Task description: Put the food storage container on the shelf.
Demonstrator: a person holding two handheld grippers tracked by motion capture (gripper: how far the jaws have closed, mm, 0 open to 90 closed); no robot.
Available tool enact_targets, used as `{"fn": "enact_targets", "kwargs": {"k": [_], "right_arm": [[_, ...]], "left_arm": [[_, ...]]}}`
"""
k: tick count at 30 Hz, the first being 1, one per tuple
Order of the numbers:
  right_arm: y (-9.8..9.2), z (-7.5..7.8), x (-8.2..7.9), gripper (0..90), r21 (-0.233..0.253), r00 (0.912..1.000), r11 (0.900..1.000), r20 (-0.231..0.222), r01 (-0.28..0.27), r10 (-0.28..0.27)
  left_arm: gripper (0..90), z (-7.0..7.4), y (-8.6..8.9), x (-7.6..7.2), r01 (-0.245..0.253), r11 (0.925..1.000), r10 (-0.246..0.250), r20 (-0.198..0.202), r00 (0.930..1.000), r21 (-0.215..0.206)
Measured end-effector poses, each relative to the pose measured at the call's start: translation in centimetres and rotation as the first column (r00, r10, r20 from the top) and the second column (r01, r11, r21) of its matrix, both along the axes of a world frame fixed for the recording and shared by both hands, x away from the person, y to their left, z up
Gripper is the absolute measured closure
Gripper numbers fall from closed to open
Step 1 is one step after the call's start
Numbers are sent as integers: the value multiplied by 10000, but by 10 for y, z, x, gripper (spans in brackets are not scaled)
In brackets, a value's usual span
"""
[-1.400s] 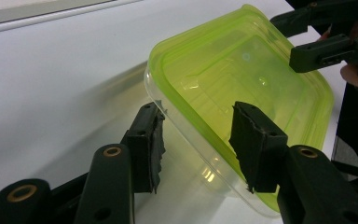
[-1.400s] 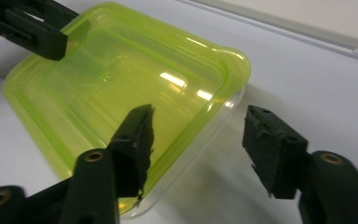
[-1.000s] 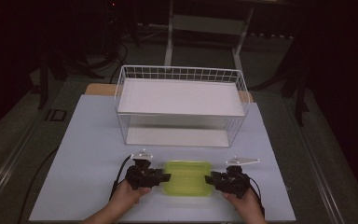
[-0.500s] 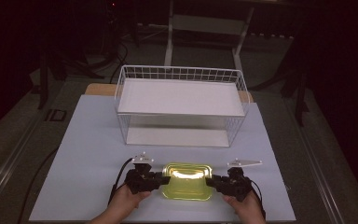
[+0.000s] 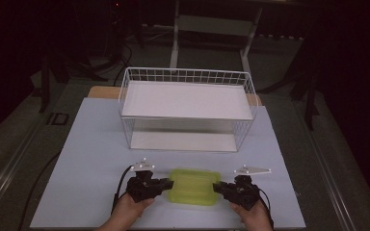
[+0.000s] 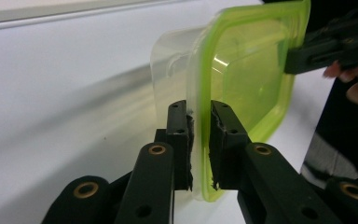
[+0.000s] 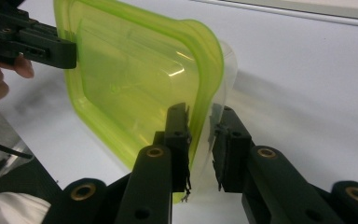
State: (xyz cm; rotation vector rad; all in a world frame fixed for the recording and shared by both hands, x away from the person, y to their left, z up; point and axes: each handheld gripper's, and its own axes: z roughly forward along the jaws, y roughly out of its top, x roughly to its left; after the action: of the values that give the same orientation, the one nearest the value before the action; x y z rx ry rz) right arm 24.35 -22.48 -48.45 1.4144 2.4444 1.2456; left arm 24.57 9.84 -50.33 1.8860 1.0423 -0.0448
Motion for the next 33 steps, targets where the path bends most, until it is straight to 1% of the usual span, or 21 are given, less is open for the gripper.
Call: {"fn": "enact_targets", "kwargs": {"k": [2, 3, 5, 7, 9, 13, 16, 18, 20, 25, 27, 30, 33], "right_arm": [[1, 0, 1, 778, -57, 10000, 10000, 65, -53, 54], [2, 0, 2, 778, -59, 10000, 9999, 16, -87, 87], [3, 2, 5, 778, 36, 9999, 9999, 23, -131, 131], [5, 6, 9, 779, 111, 9998, 9998, 93, -187, 186], [7, 10, 12, 780, 184, 9997, 9997, 176, -187, 184], [11, 20, 23, 782, 415, 9992, 9990, 356, -181, 166], [16, 30, 30, 784, 383, 9966, 9990, 802, -212, 181], [18, 36, 35, 785, 381, 9951, 9990, 974, -213, 176], [19, 40, 41, 786, 481, 9945, 9986, 1032, -206, 155], [23, 45, 52, 790, 461, 9916, 9988, 1287, -181, 120], [24, 45, 57, 790, 574, 9905, 9983, 1375, -139, 58], [26, 44, 65, 791, 597, 9900, 9981, 1413, -128, 43], [28, 41, 74, 791, 537, 9892, 9985, 1463, -110, 30]], "left_arm": [[808, 4, 0, -1, -77, 9998, 74, 157, 9998, 179], [808, 7, 1, 0, -109, 9997, 104, 211, 9997, 230], [809, 11, 2, 1, -194, 9993, 185, 287, 9994, 322], [809, 15, 4, 4, -257, 9992, 247, 338, 9991, 300], [809, 21, 6, 6, -332, 9989, 316, 485, 9983, 325], [809, 31, 12, 14, -507, 9984, 490, 683, 9965, 232], [809, 37, 16, 21, -623, 9980, 612, 770, 9952, 123], [809, 41, 18, 25, -671, 9977, 661, 827, 9944, 100], [808, 43, 20, 29, -711, 9975, 708, 783, 9944, 16], [808, 45, 23, 42, -823, 9966, 828, 865, 9928, -100], [808, 45, 24, 46, -886, 9960, 893, 878, 9921, -127], [808, 44, 25, 54, -960, 9954, 960, 900, 9913, -53], [809, 39, 26, 64, -1048, 9945, 1051, 904, 9903, -82]]}}
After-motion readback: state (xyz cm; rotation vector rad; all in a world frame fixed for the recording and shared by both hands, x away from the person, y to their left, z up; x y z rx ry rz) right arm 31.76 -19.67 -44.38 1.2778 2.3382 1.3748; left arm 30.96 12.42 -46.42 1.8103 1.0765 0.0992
